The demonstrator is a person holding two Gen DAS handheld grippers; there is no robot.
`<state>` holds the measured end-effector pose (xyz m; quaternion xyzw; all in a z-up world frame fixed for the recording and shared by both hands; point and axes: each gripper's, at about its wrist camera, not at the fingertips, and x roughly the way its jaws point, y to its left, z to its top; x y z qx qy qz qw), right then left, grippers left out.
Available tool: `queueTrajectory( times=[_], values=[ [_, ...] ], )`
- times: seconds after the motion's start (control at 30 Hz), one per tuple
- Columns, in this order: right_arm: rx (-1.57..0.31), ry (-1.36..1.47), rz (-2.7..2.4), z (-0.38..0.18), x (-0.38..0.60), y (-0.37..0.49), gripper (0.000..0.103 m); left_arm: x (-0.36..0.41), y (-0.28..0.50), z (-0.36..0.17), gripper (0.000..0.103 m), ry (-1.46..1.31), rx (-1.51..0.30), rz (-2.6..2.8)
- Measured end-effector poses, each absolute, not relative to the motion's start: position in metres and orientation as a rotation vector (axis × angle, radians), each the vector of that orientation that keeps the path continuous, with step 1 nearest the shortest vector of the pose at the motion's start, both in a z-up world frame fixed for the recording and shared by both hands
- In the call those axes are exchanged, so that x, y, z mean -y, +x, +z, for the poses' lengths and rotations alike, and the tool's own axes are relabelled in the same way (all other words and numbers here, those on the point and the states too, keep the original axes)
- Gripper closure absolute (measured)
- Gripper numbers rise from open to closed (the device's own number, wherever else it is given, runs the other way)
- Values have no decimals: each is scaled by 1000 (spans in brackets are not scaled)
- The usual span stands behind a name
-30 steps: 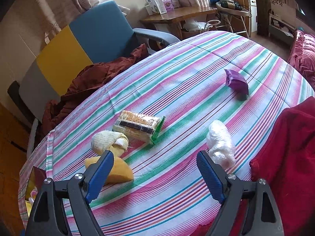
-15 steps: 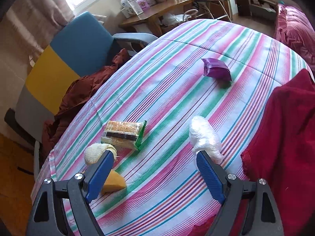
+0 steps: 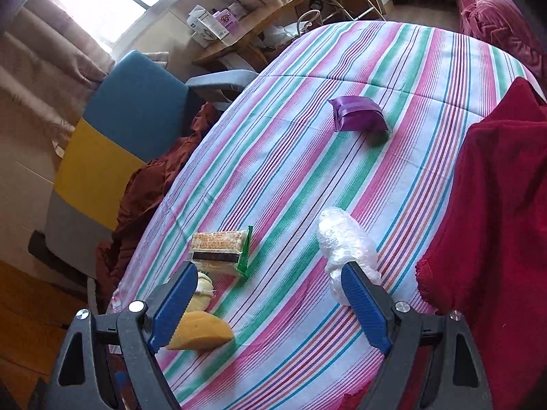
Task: Organize objects
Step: 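Grasp the yellow sponge with the left gripper while the right approaches the white plastic bundle, then grasp the white plastic bundle with the right gripper while the left holds the sponge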
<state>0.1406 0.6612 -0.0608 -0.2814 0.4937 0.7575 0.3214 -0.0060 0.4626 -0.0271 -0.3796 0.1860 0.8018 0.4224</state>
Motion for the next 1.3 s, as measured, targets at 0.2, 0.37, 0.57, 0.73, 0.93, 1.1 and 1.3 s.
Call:
queueTrajectory(
  times=[0.2, 0.37, 0.57, 0.73, 0.93, 1.1, 1.3],
  values=[
    [-1316, -750, 1999, -63, -662, 138, 15, -503, -18, -49, 3, -982, -500, 1985],
    [-1321, -735, 1977, -65, -667, 143, 15, -517, -31, -70, 33, -1052, -454, 1898],
    [-1304, -703, 1895, -68, -676, 152, 15, -490, -25, -66, 43, -1044, -401, 1871],
    [-1280, -741, 1859, -74, -677, 151, 15, -445, -17, -59, 43, -1042, -349, 1889],
    [-1196, -822, 1849, -75, -671, 139, 15, -386, -10, -56, 43, -1106, -266, 1917],
    [-1102, -860, 1834, -71, -666, 135, 15, -351, 0, -42, 43, -1072, -257, 1947],
    [-954, -947, 1818, -65, -675, 117, 16, -317, 5, -26, 43, -1037, -222, 1978]
  ],
)
